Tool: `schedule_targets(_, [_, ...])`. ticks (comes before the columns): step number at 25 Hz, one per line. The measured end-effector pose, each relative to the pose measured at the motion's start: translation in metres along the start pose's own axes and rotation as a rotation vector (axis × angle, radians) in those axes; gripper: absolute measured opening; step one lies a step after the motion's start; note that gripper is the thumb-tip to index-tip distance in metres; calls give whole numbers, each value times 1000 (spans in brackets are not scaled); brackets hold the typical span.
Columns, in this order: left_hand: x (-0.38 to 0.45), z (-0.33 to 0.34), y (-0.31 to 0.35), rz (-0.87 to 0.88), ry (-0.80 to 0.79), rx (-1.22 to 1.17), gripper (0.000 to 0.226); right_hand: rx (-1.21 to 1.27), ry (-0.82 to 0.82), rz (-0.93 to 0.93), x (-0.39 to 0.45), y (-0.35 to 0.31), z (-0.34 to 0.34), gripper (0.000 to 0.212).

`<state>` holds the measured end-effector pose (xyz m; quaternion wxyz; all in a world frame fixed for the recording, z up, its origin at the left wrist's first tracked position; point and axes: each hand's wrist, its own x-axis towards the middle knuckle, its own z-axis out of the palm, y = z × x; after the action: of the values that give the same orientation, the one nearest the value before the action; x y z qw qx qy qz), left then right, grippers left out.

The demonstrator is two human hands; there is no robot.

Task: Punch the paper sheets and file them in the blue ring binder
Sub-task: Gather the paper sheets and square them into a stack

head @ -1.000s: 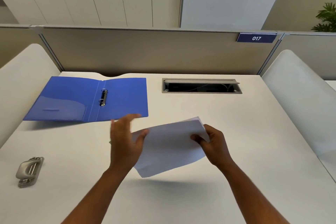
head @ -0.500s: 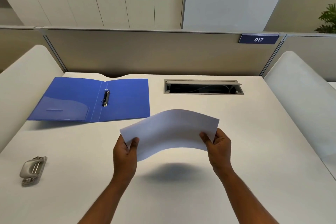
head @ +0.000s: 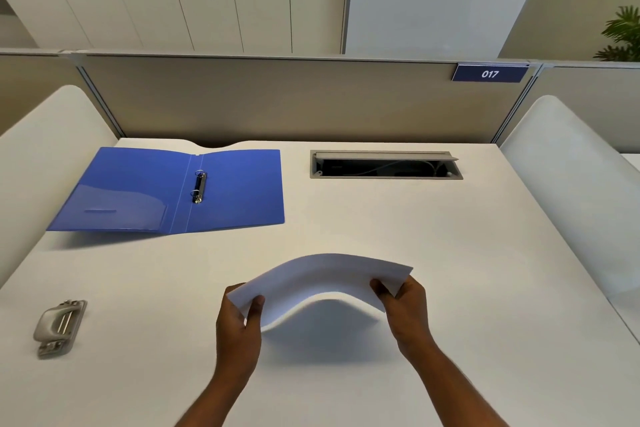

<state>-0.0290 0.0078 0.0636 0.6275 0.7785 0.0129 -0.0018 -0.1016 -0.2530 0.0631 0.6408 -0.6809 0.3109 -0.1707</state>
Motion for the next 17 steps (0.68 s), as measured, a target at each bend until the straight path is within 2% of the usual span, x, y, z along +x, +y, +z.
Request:
schedule_targets(4, [5,2,-16,-127,-73,54,43,-41,-74,94,-4,17,-3,21])
schedule_targets(8, [10,11,-5,-123,-62,58,36,-6,29,124,0,13,-7,19])
schedule_targets(9, [11,13,-1,-122,-67,48,34,1,70,129,2,10,-7,26])
schedule_targets(11, [15,16,5,-130,-77,9,31,52,123,206,5,6,-6,55])
schedule_targets(13, [15,18,8,-150,-92,-80,29,256,105,341,5,4,-4,74])
schedule_targets(15, [12,19,9,-199,-112,-250,36,538,-14,444,3,2,1,62])
schedule_targets(17, [7,20,6,-257,-161,-410,54,682,-130,438,-3,-8,10,44])
